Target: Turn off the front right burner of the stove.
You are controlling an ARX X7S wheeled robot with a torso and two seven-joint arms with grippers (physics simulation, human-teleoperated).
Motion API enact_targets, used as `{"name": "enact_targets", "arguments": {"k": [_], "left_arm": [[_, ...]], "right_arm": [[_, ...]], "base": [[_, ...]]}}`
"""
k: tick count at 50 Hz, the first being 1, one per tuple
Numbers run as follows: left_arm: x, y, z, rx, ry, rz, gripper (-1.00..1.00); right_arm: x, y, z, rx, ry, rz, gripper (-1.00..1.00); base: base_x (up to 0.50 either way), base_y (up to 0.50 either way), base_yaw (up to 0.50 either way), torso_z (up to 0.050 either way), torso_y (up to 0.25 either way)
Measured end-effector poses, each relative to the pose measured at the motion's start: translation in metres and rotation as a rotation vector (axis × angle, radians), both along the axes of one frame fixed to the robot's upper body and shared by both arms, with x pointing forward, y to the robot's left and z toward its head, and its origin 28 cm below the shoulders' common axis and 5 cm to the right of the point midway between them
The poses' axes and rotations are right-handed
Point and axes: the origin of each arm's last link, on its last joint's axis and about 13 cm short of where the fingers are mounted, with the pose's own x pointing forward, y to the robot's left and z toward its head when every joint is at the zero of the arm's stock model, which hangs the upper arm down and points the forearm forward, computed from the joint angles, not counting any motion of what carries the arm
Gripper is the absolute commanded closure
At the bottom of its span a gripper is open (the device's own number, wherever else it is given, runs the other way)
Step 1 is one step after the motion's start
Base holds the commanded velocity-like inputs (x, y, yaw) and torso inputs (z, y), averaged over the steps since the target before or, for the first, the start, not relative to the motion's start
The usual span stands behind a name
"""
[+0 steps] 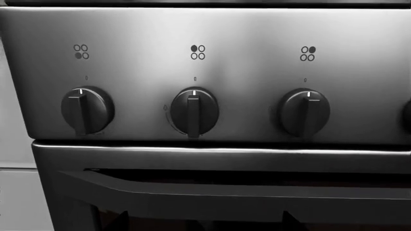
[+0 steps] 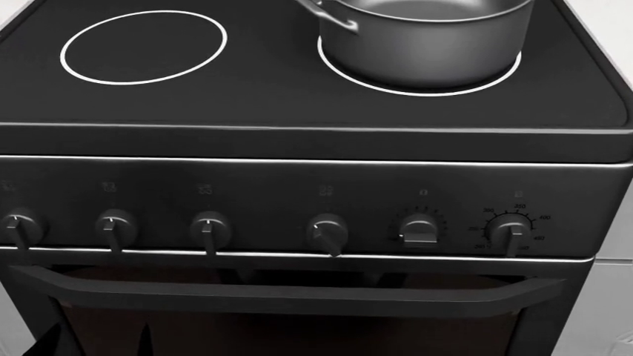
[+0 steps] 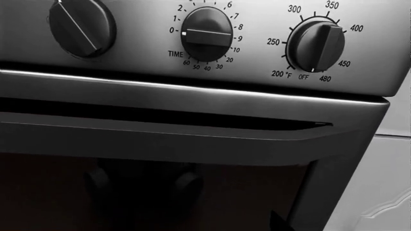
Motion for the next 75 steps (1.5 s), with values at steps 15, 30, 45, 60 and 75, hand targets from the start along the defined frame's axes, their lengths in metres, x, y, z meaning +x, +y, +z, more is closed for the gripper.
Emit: {"name": "enact_targets", "arguments": {"k": [15, 30, 45, 60, 75], "left_arm": [[-0.001, 0.000, 0.001, -0.010, -0.005, 0.002, -1.00], [0.002, 0.002, -0.001, -0.019, -0.001, 0.008, -1.00], [0.002, 0.003, 0.000, -0.022, -0.002, 0.010, -1.00], [0.002, 0.003, 0.000, -0.025, -0.002, 0.010, -1.00], [0.002, 0.003, 0.000, -0.026, -0.001, 0.011, -1.00]], "right_arm": [[0.004, 0.005, 0.017, -0.042, -0.035, 0.007, -1.00], [0.032, 0.019, 0.055, -0.105, -0.072, 0.047, -1.00], [0.054, 0.026, 0.069, -0.159, -0.061, 0.077, -1.00], [0.073, 0.036, 0.078, -0.193, -0.056, 0.118, -1.00], [0.089, 0.047, 0.088, -0.209, -0.061, 0.155, -1.00]], "base": [[0.00, 0.00, 0.00, 0.000, 0.000], [0.00, 0.00, 0.00, 0.000, 0.000], [0.00, 0.00, 0.00, 0.000, 0.000], [0.00, 0.00, 0.00, 0.000, 0.000], [0.00, 0.00, 0.00, 0.000, 0.000]]}}
